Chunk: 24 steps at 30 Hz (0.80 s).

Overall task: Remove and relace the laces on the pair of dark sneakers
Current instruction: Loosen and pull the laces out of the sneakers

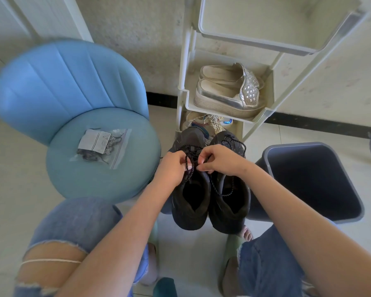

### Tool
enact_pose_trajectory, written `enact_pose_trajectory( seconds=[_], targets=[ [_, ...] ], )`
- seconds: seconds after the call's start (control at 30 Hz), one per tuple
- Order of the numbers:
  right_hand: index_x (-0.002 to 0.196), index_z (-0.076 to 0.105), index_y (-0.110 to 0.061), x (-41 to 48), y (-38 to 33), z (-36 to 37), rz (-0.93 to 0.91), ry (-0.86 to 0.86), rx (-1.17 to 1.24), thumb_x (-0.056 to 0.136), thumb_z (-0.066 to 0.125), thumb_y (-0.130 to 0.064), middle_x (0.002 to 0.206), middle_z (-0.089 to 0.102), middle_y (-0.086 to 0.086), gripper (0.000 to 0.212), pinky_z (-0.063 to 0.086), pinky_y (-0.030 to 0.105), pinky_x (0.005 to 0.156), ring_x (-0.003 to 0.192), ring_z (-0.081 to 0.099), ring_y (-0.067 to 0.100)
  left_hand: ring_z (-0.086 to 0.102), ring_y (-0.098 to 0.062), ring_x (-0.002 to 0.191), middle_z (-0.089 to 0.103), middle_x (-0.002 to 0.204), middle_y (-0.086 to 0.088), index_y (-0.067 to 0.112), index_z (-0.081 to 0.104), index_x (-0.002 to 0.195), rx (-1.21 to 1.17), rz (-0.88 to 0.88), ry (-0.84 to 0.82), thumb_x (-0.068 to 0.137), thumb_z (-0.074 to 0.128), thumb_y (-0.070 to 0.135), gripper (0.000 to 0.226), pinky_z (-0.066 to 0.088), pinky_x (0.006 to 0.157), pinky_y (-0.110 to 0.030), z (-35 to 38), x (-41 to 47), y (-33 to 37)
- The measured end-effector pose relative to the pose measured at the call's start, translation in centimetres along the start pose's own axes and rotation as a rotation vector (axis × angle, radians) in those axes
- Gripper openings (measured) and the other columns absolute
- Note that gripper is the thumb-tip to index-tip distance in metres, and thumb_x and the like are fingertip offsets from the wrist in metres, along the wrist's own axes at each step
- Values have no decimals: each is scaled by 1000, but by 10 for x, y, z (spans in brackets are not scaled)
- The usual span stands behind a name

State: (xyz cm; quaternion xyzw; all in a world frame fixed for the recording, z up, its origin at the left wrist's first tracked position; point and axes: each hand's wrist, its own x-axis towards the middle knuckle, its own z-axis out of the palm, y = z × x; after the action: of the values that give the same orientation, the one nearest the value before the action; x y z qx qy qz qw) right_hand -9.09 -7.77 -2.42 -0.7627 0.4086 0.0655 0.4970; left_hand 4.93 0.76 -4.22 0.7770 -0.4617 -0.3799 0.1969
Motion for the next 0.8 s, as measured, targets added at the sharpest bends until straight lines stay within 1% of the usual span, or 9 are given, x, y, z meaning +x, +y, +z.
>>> enact_pose_trajectory(
  seconds=[0.13,0.2,0.27,0.37,0.47,0.57,0.6,0.73,0.8],
  targets=[
    [92,58,-8,0,3,-1,23,-44,83,90,63,-10,82,59,2,6,51,30,84,73,58,13,59,-33,103,64,106,-19,2,63,106,-188,-202,3,98,46,13,22,43,81,-32,8,3,-4],
    [91,54,-10,-1,-1,0,57,-69,153,92,61,-11,85,55,0,6,49,24,78,76,54,11,57,-26,92,62,90,-15,2,66,103,-349,-292,-41,98,49,14,21,40,76,-29,8,4,-3],
    [82,52,-14,0,-3,4,73,-47,112,90,62,-13,78,52,-2,13,45,22,70,72,50,10,55,-22,89,62,94,-13,2,67,108,-376,-297,-103,95,51,11,22,42,79,-28,7,4,1],
    [72,51,-15,3,-3,10,45,100,66,86,62,-9,68,52,-1,19,51,34,69,67,52,15,57,-25,111,65,117,-9,18,68,104,-124,-133,-172,93,51,8,22,42,100,-32,4,0,7],
    [76,54,-12,3,-7,6,76,287,312,88,58,-6,72,57,6,14,58,42,70,65,58,17,55,-23,107,68,107,-2,29,61,82,63,-35,-194,88,47,3,31,40,100,-34,-5,-8,15],
    [90,57,-8,2,-9,-5,150,577,555,92,52,-9,81,61,7,5,59,34,60,60,57,14,47,-15,67,54,62,6,22,52,68,-277,-124,-248,83,45,-6,33,41,62,-17,-19,-16,23],
    [96,56,-7,3,-8,-9,179,647,622,95,50,-11,83,62,4,7,59,29,55,59,56,12,44,-15,67,50,60,7,20,51,68,-428,-170,-224,82,45,-8,32,39,61,-15,-23,-17,25],
    [91,53,-7,-1,-11,-22,205,749,928,98,41,-15,72,60,4,16,52,28,51,50,53,14,55,-18,104,58,99,-1,16,48,77,-1075,-345,0,86,37,-14,33,45,90,-32,-36,-12,34],
    [81,51,-8,-5,-16,-27,175,741,992,98,38,-14,65,58,5,22,52,32,53,45,52,16,57,-19,109,61,97,0,16,42,76,-1359,-351,64,87,31,-17,36,42,101,-37,-46,-13,36]
  ],
)
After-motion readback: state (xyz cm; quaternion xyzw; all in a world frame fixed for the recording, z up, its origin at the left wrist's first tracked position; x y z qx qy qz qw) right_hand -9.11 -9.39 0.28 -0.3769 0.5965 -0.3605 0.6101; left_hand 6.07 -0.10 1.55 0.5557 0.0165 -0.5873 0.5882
